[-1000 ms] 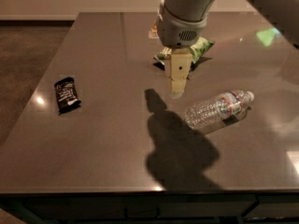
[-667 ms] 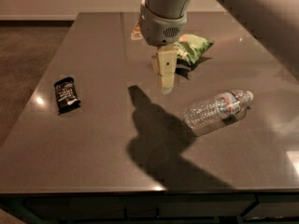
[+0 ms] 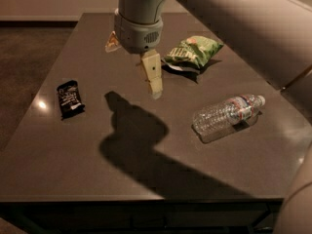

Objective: Move rxbar chocolate near green jalapeno chip bag

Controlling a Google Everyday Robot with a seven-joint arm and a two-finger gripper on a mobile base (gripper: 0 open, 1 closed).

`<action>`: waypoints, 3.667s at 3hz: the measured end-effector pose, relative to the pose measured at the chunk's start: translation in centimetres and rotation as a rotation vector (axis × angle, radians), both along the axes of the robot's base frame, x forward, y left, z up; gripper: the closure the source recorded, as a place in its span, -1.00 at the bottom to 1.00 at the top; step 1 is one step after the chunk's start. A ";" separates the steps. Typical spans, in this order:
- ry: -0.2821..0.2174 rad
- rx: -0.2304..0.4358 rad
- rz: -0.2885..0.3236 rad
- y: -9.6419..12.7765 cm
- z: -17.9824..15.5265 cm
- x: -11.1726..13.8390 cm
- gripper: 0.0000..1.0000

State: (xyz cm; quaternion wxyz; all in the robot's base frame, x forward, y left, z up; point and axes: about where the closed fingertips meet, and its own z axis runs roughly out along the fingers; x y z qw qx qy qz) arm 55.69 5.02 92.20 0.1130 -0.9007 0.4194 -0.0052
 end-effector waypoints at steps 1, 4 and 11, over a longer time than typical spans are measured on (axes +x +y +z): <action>-0.027 -0.009 0.105 1.6 -1.0 -0.5 -1.00; -0.048 -0.042 0.286 3.8 -2.5 -0.8 -1.00; -0.002 -0.192 0.823 18.4 -8.8 1.1 -0.05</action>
Offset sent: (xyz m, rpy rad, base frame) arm -0.0312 0.0315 -0.0286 -0.0029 -0.0542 0.3296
